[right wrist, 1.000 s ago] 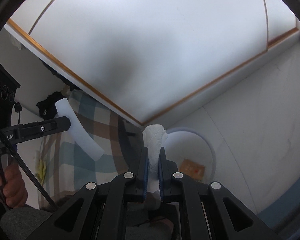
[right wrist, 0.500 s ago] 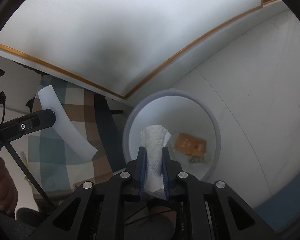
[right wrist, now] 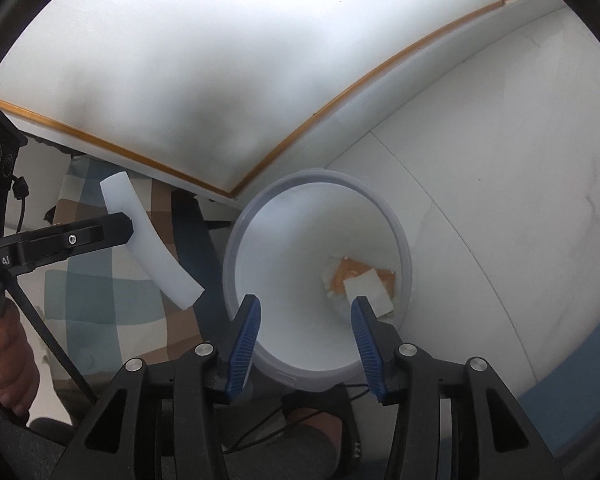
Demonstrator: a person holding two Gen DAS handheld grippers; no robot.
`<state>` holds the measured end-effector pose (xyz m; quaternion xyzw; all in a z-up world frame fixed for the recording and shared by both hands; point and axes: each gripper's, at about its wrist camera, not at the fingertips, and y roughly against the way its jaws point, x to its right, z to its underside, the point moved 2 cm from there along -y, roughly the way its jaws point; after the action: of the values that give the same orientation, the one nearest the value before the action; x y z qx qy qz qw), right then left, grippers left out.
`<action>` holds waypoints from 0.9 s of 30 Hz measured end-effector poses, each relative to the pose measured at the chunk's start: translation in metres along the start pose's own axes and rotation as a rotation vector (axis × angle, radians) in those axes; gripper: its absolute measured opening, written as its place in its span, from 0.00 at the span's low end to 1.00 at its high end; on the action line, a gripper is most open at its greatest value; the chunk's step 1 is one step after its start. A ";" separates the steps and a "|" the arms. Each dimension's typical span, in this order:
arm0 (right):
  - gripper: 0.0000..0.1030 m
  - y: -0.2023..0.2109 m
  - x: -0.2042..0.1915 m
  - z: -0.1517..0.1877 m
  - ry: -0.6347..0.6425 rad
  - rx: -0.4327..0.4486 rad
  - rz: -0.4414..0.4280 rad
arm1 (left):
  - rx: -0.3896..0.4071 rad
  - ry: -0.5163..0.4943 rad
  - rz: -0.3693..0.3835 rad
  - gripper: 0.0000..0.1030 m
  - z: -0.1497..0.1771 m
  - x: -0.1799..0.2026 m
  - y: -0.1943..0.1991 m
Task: Collect trash
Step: 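Open the left gripper to drop the white plastic piece into the bin, then swing both tools back over the table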
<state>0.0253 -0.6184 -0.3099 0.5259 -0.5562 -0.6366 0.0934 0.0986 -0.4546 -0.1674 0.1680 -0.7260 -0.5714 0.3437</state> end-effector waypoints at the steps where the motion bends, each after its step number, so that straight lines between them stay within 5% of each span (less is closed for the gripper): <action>1: 0.48 0.006 0.004 0.000 -0.003 0.003 0.002 | -0.007 0.000 0.000 0.04 0.000 0.000 -0.002; 14: 0.51 0.014 0.009 0.005 -0.026 0.021 0.004 | -0.137 0.046 -0.008 0.12 -0.003 0.001 -0.025; 19: 0.66 0.017 0.010 0.007 -0.038 0.028 -0.005 | -0.154 0.068 -0.023 0.41 -0.001 -0.002 -0.029; 27: 0.78 0.027 0.005 0.008 -0.029 0.053 0.007 | -0.100 0.079 -0.074 0.60 0.011 -0.007 -0.016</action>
<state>0.0043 -0.6263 -0.2927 0.5170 -0.5763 -0.6286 0.0737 0.0938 -0.4470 -0.1859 0.1996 -0.6757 -0.6124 0.3586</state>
